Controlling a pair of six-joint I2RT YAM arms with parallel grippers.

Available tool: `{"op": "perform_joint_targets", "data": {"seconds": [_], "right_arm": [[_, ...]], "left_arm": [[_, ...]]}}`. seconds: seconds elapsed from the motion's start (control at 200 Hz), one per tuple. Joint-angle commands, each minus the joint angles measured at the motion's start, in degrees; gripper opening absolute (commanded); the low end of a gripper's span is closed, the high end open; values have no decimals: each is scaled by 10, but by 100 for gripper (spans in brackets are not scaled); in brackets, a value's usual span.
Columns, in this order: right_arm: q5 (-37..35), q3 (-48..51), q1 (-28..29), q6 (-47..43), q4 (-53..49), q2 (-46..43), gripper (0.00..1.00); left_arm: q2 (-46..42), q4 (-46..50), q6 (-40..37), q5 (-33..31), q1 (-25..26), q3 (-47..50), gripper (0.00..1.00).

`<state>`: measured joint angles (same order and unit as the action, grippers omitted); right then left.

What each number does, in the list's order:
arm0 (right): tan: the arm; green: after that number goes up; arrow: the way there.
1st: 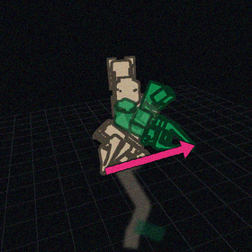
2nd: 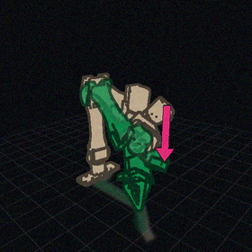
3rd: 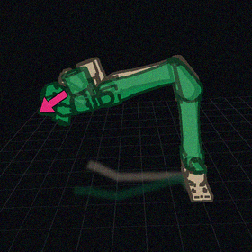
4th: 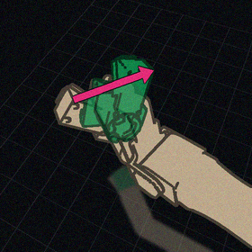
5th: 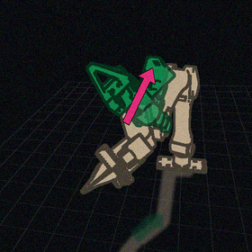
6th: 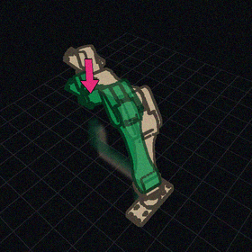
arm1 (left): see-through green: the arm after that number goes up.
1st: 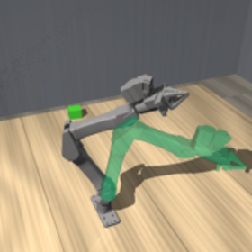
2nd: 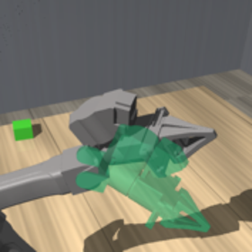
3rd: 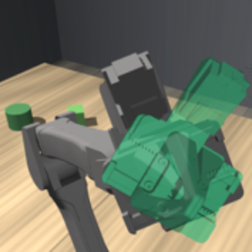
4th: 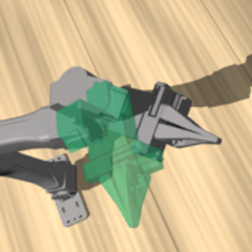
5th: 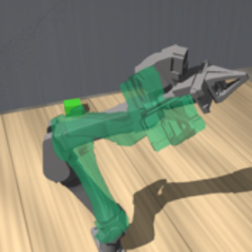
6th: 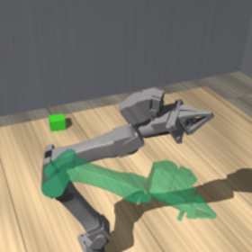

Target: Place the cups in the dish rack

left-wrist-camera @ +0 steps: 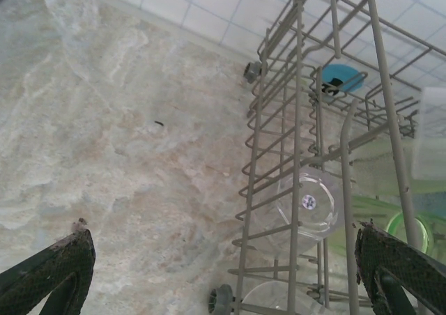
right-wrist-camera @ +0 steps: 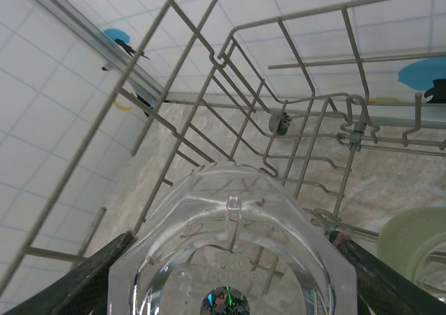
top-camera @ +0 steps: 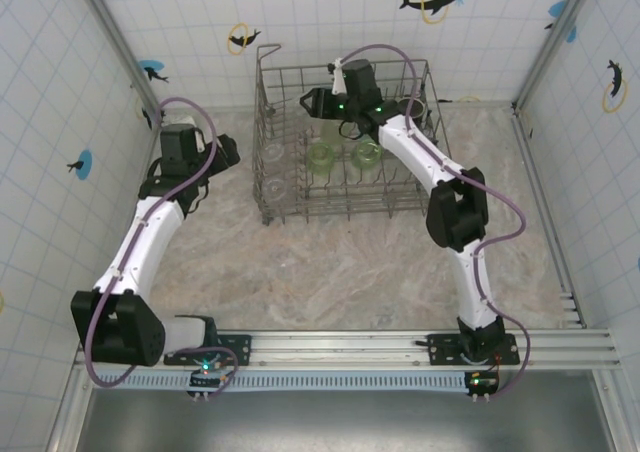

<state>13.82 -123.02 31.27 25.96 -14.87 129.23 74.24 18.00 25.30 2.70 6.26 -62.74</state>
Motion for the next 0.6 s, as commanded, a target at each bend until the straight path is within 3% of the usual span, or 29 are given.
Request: {"op": "perform_joint_targets", "data": {"seconds": [0.0, 0.16, 0.4, 0.595], "right_arm": [[-27, -47, 17, -28, 53, 14, 33], [-52, -47, 32, -54, 62, 31, 33], [-67, -49, 42, -74, 85, 50, 33], [-84, -66, 43, -94, 98, 74, 33]], "left_arm": [[24, -30, -6, 53, -3, -22, 98], [65, -59, 12, 88, -1, -33, 98], [147, -35, 5, 64, 1, -89, 98], [189, -44, -14, 23, 49, -133, 98]]}}
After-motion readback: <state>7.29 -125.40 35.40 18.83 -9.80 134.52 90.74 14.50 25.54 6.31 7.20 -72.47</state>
